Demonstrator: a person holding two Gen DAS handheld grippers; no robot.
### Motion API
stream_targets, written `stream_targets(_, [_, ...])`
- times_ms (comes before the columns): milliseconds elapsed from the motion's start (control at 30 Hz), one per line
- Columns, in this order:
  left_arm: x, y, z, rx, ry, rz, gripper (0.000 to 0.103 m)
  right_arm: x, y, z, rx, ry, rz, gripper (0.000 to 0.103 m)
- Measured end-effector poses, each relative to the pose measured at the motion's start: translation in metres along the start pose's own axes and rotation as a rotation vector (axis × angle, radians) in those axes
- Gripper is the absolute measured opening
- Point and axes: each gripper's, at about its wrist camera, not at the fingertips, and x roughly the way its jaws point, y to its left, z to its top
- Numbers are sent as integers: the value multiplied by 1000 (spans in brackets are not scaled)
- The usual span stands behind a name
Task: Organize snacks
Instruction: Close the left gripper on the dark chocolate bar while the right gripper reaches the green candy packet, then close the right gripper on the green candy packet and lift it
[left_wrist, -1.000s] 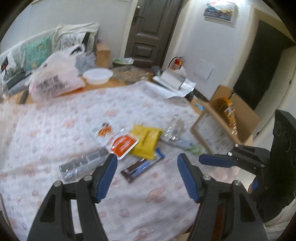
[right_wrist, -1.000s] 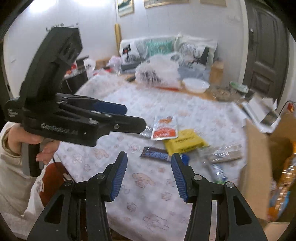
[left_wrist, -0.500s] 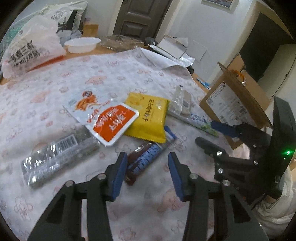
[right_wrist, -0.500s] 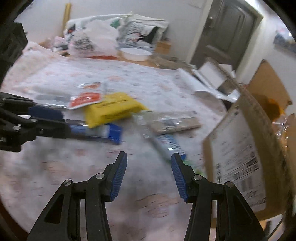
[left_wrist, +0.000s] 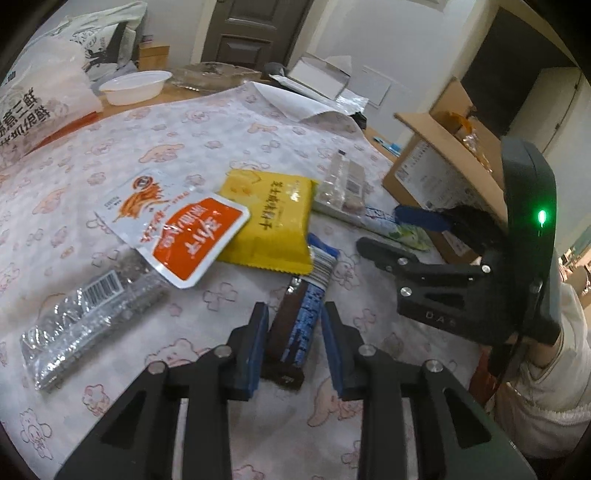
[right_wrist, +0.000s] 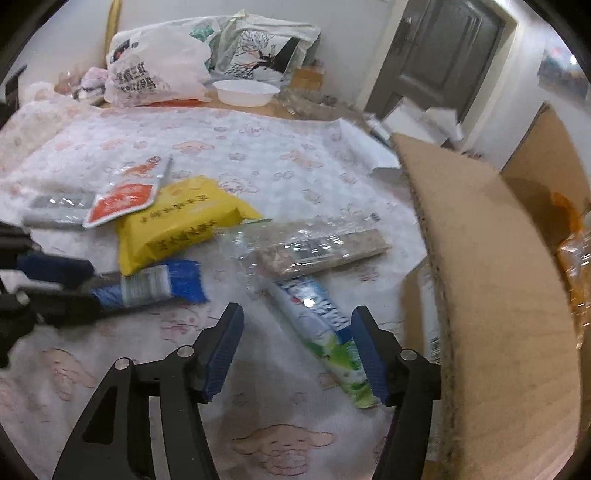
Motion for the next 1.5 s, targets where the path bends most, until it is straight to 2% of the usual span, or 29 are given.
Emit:
stream_targets(33, [0, -1, -2, 4, 1, -4, 27, 1, -1, 1, 25, 5, 32, 58])
stream_targets(133, [-1, -4, -3, 13, 6, -13, 27, -6, -1, 2, 46, 15, 134, 52])
stream_targets(167, [-1, -5, -4, 14, 6, -12, 27, -8, 2, 2, 41, 26, 169, 42])
stream_targets(200, [-1, -5, -4, 13, 5, -10, 27, -7, 5, 1, 36, 53, 209, 36])
stream_targets(233, [-1, -5, -4, 12, 5, -10, 27, -7, 9, 0, 28, 63, 225, 36])
stream_targets(267, [-1, -5, -4, 9, 5, -10, 27, -8, 13, 0, 0, 46, 175, 37])
stream_targets(333, [-1, -4, -4, 3, 3, -12, 27, -10, 15, 2, -37, -1, 67, 43])
stream_targets(400, [-1, -4, -4, 0, 1, -10, 27, -7, 8, 4, 6, -1, 66, 60])
stream_targets(467, [-1, -3, -4, -2, 0, -8, 27, -1, 2, 6, 40, 7, 73, 67])
stream_targets(567, [-1, -2, -5, -6, 0, -8, 27, 9, -1, 9, 33, 7, 15, 71])
stream_targets(667, [-2, -3, -5, -10, -1, -5, 27, 13, -4, 11, 35, 9, 21, 82])
stream_targets(767, [-2, -4, -5, -9, -2, 0, 27, 17, -8, 12, 66, 41, 82, 84])
stream_targets(833, [-3, -4, -6, -11, -2, 1, 27, 17, -8, 12, 54, 48, 97, 80])
stream_targets(867, [-3, -4, -6, -12, -2, 1, 27, 15, -7, 11, 52, 48, 103, 73])
stream_targets(900, [-4, -4, -7, -13, -2, 0, 27, 12, -6, 9, 51, 45, 104, 60])
stream_targets(933, [-4, -4, -7, -14, -2, 0, 27, 8, -6, 7, 47, 41, 99, 53])
stream_targets(967, [-4, -4, -7, -14, -2, 0, 27, 5, -6, 6, 45, 38, 95, 34])
stream_targets(1000, [-4, -4, -7, -14, -2, 1, 27, 2, -7, 3, 37, 37, 85, 25])
stream_targets(1333, [-3, -15, -8, 18, 11, 17, 30, -28, 1, -25, -38, 90, 173, 23])
stream_targets(1500, [0, -23, -7, 50, 12, 67, 31, -42, 7, -37, -52, 96, 225, 23])
